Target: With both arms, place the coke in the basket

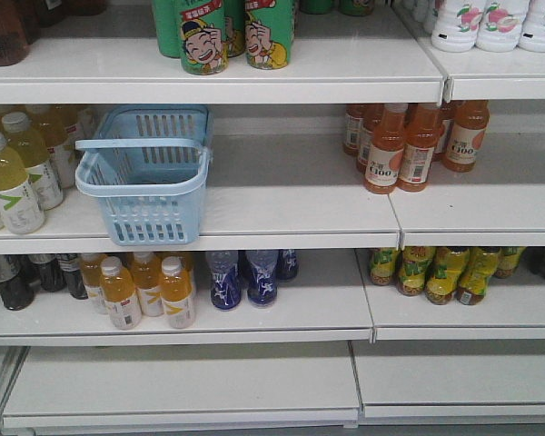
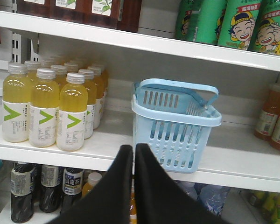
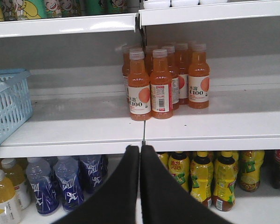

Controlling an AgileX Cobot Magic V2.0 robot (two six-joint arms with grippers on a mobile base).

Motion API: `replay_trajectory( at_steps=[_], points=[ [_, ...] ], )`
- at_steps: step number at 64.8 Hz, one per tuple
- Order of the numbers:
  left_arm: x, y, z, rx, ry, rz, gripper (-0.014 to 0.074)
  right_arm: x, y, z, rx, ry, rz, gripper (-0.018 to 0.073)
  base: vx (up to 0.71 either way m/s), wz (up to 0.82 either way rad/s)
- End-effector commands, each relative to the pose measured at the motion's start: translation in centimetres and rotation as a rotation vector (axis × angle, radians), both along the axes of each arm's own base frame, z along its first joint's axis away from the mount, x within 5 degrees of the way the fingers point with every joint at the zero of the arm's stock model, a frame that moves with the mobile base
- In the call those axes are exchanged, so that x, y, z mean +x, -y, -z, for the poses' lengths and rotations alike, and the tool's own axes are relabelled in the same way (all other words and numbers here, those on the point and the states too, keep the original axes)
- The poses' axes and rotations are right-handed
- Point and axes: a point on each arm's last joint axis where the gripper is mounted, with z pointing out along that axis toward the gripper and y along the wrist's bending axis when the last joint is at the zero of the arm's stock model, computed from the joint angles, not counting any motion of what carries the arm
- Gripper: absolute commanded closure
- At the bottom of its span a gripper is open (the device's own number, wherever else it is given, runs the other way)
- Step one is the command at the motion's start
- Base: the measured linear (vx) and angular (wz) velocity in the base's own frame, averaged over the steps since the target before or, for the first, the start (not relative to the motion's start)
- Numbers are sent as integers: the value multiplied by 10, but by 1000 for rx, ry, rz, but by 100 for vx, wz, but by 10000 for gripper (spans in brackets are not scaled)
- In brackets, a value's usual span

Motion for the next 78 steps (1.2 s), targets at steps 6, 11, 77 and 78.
replay_trajectory(
  at_steps=[6,11,77,78],
  points=[
    [-2,1,-6,1,92,15,603,-1,0,-3,-9,80,2,564,1,-1],
    [-2,1,-6,1,92,15,603,-1,0,-3,-9,80,2,564,0,-1],
    [-3,-2,-11,-704,169,53,603,-1,0,-3,-9,80,2,564,0,0],
    [-3,-2,-11,-710,172,53,603,-1,0,-3,-9,80,2,564,0,0]
  ],
)
